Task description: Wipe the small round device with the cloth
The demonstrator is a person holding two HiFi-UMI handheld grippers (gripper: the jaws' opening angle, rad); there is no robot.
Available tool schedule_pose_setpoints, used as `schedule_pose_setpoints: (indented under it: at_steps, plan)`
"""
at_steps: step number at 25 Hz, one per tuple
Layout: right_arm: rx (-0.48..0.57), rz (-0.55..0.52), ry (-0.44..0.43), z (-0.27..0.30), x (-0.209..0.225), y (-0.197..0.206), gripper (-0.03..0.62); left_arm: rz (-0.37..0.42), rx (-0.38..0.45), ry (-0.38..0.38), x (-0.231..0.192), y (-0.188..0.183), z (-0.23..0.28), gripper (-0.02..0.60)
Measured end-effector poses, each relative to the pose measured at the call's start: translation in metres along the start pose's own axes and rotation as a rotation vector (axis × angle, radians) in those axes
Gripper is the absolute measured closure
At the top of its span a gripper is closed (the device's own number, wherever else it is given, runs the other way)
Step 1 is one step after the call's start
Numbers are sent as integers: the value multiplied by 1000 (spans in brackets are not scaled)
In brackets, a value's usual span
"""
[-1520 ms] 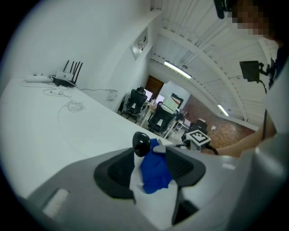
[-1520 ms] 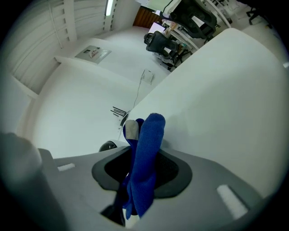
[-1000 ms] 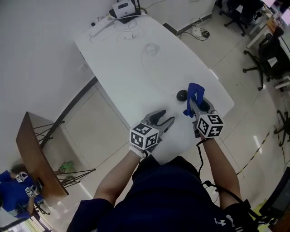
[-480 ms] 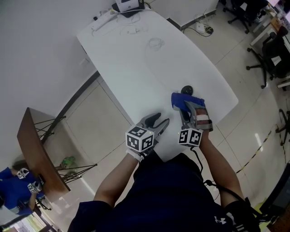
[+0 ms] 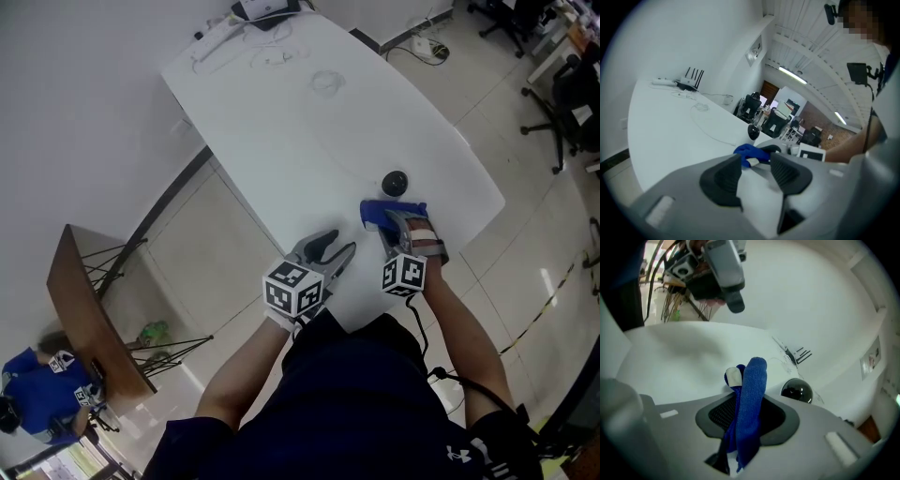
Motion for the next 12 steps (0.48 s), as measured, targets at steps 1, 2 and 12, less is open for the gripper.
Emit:
schedule_pose_setpoints:
  at_steps: [1,2,12]
  plan:
    - [24,91,-18,-5,5,-2,457,16,12,0,-4,-6,2,390]
    - [54,207,-30,-12,13,-4,457,33,25,-1,-8,-13,5,390]
    - [430,1228,-71,-76,117,28,456,358,-36,21,-18,-76,95,378]
Point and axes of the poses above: the fingertips, and each gripper's own axes: z forward along the fingers, x to its right, y out of its underside, the point moved 6 cm from there along -z, backward along the fingers, and after that the axes turned 4 degrees about z, right-handed, at the moved point
